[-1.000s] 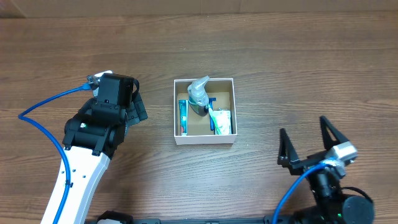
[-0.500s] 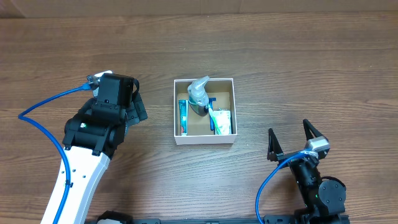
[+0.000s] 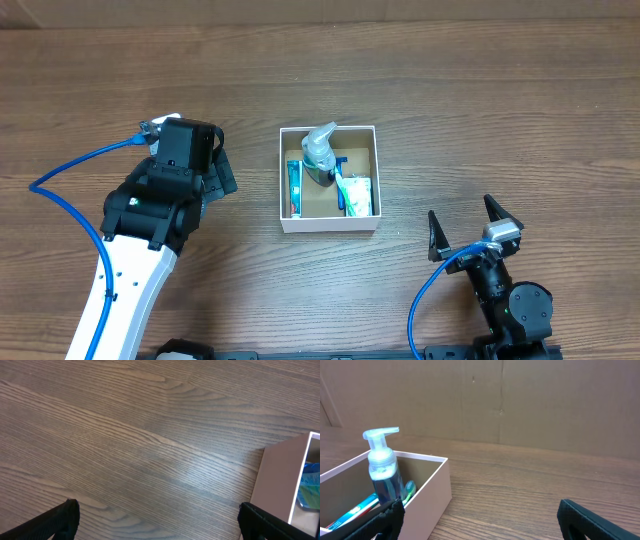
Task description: Pack container
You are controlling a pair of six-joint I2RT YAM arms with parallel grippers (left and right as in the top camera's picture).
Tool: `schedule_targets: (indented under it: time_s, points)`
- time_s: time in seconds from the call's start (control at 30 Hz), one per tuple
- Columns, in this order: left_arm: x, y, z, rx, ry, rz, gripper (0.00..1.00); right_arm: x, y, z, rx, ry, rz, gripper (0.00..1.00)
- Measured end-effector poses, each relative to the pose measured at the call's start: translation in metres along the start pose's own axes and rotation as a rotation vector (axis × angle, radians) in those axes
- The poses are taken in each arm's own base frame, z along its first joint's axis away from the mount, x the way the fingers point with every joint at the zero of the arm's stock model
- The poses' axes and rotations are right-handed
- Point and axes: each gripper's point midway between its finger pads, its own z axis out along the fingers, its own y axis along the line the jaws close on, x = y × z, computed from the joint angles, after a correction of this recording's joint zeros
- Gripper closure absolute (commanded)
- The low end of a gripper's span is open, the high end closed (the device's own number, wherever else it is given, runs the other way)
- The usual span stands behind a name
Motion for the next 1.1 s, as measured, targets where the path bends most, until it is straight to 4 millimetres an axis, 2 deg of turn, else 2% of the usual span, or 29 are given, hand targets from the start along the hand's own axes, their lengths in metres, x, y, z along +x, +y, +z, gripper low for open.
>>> schedule_targets:
  time_s: [0.47, 0.57, 0.7, 0.83, 0.87, 0.9, 1.03, 1.1]
  points:
    - [0.000, 0.000, 0.000, 0.000, -0.001, 0.000, 0.00, 0.000, 0.000, 0.000, 0.000, 0.000, -0.002, 0.00]
    - [-0.003, 0.002, -0.009, 0.015, -0.027, -0.013, 0.00, 0.000, 0.000, 0.000, 0.000, 0.000, -0.003, 0.00]
    - [-0.017, 0.020, -0.064, 0.105, -0.197, -0.090, 0.00, 0.000, 0.000, 0.000, 0.000, 0.001, -0.002, 0.00]
    - [-0.018, 0.051, -0.134, 0.219, -0.414, -0.188, 0.00, 0.000, 0.000, 0.000, 0.000, 0.000, -0.003, 0.00]
    - [-0.017, 0.053, -0.137, 0.223, -0.423, -0.193, 0.00, 0.000, 0.000, 0.000, 0.000, 0.001, -0.003, 0.00]
    - [-0.014, 0.068, -0.164, 0.269, -0.514, -0.235, 0.00, 0.000, 0.000, 0.000, 0.000, 0.000, -0.003, 0.00]
    - [0.012, 0.112, -0.228, 0.384, -0.744, -0.343, 0.00, 0.000, 0.000, 0.000, 0.000, 0.000, -0.003, 0.00]
    - [0.026, 0.131, -0.250, 0.413, -0.834, -0.390, 0.00, 0.000, 0.000, 0.000, 0.000, 0.000, -0.003, 0.00]
